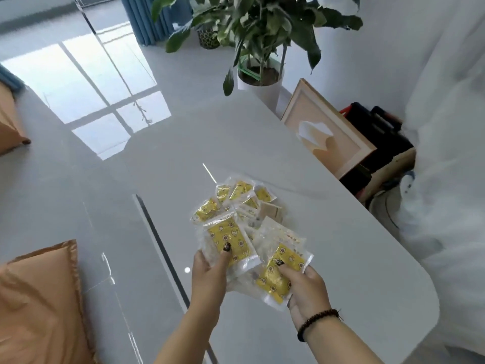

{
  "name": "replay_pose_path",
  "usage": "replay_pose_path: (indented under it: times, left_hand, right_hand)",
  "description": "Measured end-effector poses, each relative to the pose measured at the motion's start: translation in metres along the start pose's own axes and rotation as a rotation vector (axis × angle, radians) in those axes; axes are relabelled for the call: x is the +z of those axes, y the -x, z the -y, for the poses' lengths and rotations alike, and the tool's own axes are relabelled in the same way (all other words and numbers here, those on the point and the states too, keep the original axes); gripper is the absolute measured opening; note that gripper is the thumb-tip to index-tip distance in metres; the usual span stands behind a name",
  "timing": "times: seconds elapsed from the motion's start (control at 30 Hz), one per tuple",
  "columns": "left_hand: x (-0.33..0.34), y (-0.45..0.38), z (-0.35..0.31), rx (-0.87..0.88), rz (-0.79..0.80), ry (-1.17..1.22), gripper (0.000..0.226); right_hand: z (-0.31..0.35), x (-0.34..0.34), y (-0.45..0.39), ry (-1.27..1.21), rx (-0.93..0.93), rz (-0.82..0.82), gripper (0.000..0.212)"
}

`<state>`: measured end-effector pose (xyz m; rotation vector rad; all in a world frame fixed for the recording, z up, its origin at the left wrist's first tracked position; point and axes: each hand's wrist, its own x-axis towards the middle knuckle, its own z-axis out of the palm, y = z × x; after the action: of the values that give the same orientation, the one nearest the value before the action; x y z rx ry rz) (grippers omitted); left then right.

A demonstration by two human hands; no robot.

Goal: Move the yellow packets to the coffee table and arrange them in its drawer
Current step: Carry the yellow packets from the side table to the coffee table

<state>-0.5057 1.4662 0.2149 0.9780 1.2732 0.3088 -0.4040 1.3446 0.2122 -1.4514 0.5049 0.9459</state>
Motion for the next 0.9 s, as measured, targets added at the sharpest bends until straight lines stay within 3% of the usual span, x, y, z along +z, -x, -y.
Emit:
replay_pose_path:
  times: [0.37, 0.53, 0.67, 0.9]
  left_hand:
    - [-0.004, -0.149, 0.051, -0.005, 0.030, -0.123, 0.018]
    - [0.002, -0.202, 0.086, -0.018, -0.010, -0.204, 0.027]
    - [0.009, -0.223, 0.098, 0.025, -0.002, -0.307, 0.010]
    - [0.009, -0.235, 0.103, 0.046, 0.017, -0.556, 0.052]
  right_hand:
    - [-0.078, 0.045, -0.139, -0.111, -0.007, -0.250, 0.022]
    - [-0.112, 0.044, -0.195, -0.106, 0.001, -0.305, 0.017]
    - [-0.130, 0.039, -0.221, -0.025, 0.021, -0.353, 0.012]
    - [-0.124, 0.034, -0.224, 0.314, 0.065, -0.382, 0.045]
